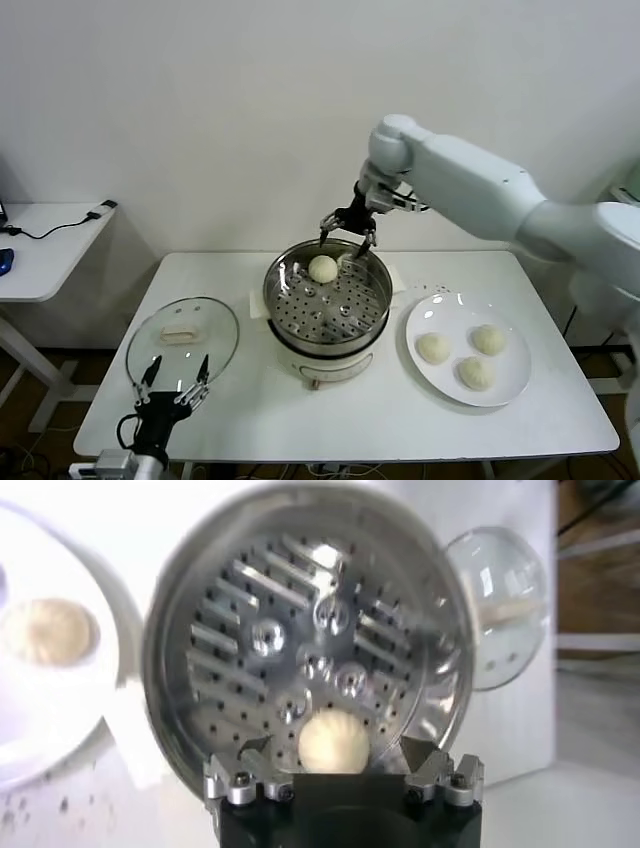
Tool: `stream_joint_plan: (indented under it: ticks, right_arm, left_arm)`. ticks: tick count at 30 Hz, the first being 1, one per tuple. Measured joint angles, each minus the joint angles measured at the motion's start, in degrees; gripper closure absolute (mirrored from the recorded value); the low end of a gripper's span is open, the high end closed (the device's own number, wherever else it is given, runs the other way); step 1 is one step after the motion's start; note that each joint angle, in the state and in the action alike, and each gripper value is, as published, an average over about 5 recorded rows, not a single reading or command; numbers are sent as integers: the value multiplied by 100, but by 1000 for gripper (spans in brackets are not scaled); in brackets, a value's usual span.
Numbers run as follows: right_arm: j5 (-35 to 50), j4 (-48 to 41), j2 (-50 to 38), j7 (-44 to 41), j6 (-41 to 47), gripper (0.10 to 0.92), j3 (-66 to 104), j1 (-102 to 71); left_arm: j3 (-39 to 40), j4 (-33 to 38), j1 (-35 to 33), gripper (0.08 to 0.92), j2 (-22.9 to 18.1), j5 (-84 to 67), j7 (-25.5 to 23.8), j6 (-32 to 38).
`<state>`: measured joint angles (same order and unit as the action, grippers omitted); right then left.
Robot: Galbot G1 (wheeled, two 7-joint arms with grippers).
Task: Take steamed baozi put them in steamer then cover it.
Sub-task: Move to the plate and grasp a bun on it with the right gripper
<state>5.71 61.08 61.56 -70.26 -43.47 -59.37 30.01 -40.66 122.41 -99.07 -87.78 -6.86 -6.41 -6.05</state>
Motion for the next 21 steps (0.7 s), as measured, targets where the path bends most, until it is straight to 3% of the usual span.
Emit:
stream_joint_plan:
  ticks: [5,15,21]
  right_arm:
    - [153,684,-772,-192,1141,203,117,12]
    - [-55,1782,-2064,-711,4644,203,498,-325]
    - [-319,2177,-2538,-768,5910,203,959,-961]
  left_arm:
    - [52,41,2,177,48,-10,-25,-29]
    - [118,168,-69,177,89,-40,-61,-73]
    - [113,171,-137,177,100,-39,-62,-70]
